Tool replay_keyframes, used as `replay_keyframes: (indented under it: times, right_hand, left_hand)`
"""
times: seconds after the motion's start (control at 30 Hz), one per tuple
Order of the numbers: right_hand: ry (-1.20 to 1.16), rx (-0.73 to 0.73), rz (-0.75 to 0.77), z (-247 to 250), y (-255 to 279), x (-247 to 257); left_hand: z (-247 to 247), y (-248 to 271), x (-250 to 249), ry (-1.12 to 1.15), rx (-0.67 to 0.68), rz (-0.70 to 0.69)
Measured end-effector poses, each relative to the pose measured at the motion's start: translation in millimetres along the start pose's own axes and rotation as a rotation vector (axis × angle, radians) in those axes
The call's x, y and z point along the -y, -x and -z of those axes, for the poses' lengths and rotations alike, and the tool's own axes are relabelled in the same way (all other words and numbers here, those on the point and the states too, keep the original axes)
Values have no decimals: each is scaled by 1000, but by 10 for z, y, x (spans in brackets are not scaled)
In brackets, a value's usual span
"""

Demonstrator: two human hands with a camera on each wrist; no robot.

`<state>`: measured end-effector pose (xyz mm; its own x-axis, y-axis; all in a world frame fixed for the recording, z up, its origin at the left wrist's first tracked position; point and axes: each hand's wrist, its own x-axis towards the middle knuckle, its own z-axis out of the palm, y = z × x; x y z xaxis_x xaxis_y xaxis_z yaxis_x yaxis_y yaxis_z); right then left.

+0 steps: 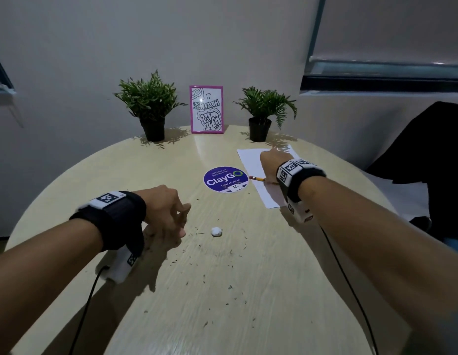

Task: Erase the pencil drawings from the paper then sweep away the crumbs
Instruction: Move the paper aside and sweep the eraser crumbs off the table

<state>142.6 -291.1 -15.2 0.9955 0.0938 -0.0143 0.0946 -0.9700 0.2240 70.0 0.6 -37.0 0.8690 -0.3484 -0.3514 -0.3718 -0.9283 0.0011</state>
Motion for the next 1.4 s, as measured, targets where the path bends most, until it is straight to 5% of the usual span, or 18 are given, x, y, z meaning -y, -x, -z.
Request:
replay_keyframes:
  times: [0.13, 0.23, 0.3, 0.53, 0.63, 0.77, 0.87, 1.17, 1.4]
  right_hand:
    - [-183, -80, 157, 56, 163, 169]
    - [-420, 121, 421, 171, 560, 438]
    - [-419, 251, 532, 210, 813, 645]
    - [-312, 134, 724, 109, 1000, 968]
    - [-311, 62, 620, 156, 832, 815]
    - [-309, -145, 206, 110, 168, 203]
    - [-279, -103, -11, -80, -136, -188]
    - [-280, -57, -4, -239, -206, -266]
    - [-269, -83, 113, 33, 346, -287]
  left_hand:
    - [-5, -6, 11, -13, -2, -10]
    - [-27, 5, 19, 2, -4, 3]
    - [-34, 6, 25, 23, -7, 8]
    - [-47, 5, -5, 37, 11, 14]
    - [-41, 10, 5, 34, -4, 9]
    - [-50, 13, -10, 17, 1, 5]
    - [-51, 6, -17, 5, 6, 5]
    - [-34, -7, 37, 4, 37, -6]
    - [53, 113, -167, -98, 62, 31]
